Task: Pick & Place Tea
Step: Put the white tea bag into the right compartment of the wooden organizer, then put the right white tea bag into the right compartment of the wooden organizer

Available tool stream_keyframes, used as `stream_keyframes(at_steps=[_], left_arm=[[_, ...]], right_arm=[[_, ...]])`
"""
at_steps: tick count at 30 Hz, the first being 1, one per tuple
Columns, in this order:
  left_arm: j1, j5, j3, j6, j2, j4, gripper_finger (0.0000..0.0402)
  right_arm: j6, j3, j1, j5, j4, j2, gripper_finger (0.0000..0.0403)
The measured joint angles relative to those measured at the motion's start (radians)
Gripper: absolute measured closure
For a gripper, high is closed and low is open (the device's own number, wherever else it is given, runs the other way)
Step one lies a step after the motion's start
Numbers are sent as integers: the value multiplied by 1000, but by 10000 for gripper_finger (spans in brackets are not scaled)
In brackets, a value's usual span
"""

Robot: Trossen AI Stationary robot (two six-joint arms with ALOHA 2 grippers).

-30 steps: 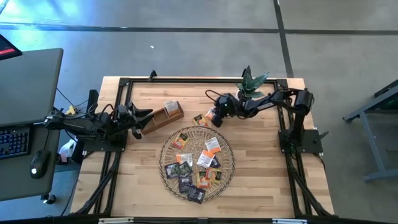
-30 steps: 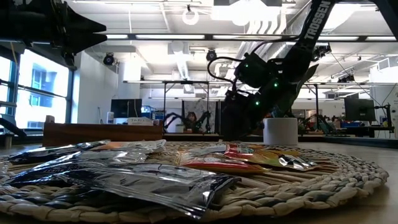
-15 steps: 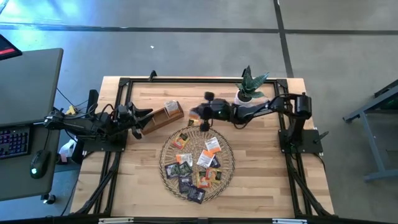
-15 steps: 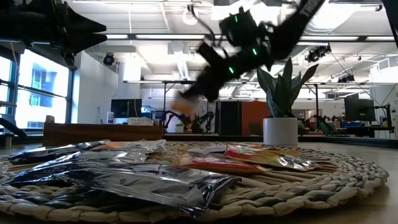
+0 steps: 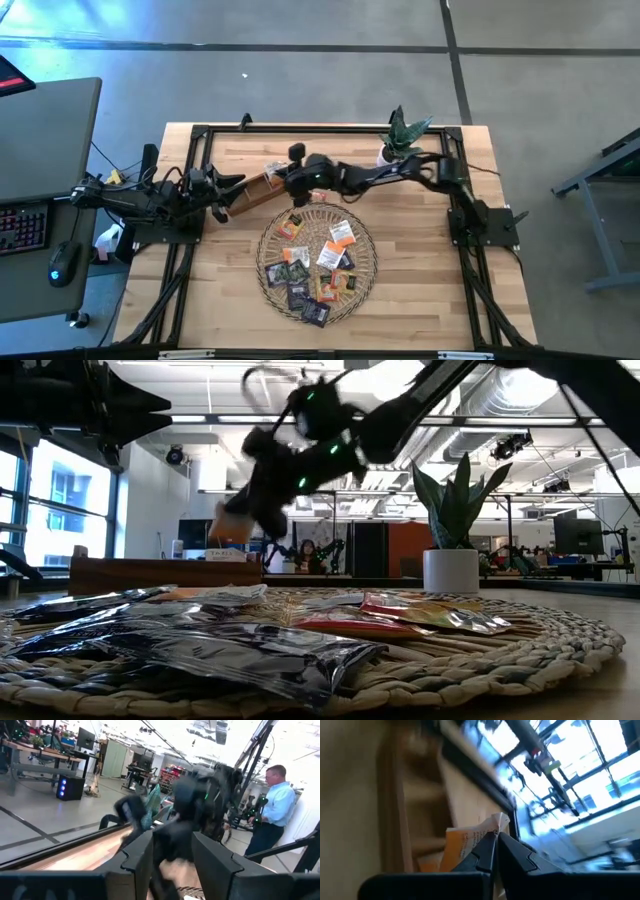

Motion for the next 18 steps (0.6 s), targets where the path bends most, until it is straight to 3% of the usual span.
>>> stream_keyframes(at_steps=[3,7,12,18], left_arm=[[0,0,0,0,0,-1,266],[0,1,0,0,0,-9,266],[0,1,0,0,0,-8,266],[0,1,0,0,0,-6,266]], right_arm=[[-45,79,2,54,-74,50,396],[-48,139,-6,30,-192,81,388],[-78,149,-7,13,-183,84,343],[-119,148,-6,72,-182,84,291]])
